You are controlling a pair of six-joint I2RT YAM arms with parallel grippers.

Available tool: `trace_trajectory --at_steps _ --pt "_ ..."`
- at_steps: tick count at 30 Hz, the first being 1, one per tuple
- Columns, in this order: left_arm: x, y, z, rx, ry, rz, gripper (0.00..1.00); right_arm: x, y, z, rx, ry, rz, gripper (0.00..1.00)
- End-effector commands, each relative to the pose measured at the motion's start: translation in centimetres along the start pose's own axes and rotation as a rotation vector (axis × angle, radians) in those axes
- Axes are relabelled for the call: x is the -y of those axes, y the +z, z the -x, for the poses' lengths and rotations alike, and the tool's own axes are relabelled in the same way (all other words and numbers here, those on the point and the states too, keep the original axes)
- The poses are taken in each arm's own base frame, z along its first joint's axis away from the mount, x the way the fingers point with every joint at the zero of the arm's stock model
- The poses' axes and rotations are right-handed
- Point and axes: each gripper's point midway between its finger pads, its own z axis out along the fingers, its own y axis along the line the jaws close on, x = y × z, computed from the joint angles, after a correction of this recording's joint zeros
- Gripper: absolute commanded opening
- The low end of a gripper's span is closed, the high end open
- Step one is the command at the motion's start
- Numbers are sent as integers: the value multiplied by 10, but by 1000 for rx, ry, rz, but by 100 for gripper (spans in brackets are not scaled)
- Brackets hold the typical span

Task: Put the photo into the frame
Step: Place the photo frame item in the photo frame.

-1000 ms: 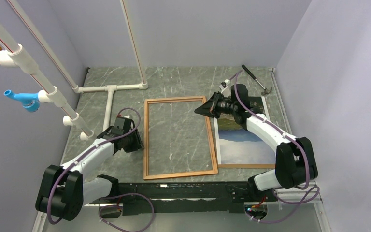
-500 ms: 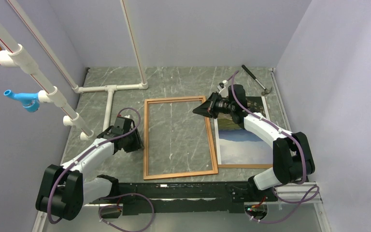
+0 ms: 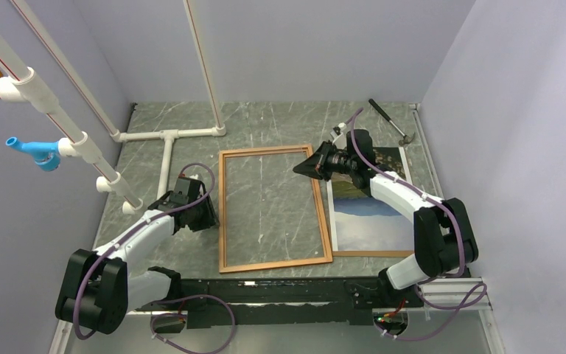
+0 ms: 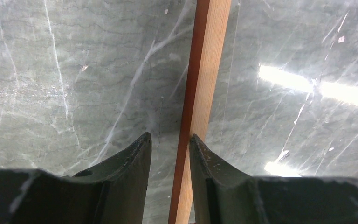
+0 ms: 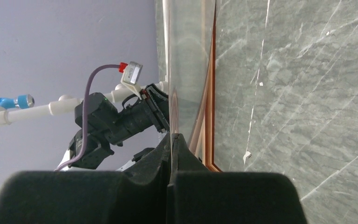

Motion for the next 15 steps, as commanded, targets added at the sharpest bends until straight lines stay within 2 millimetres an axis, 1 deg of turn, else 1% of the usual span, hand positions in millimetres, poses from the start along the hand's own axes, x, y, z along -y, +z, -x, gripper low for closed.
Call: trace_trajectory --at_steps 1,4,7,15 --pt "-15 5 -3 -13 28 68 40 -14 -4 5 61 -93 46 0" --pt "-16 6 -4 -16 27 70 39 -7 -5 0 66 -96 54 0" --pt "-16 6 -4 -16 29 71 39 -5 -5 -3 67 -100 76 0" --pt "-17 6 -5 -20 32 74 39 -10 -6 -3 83 -121 112 0"
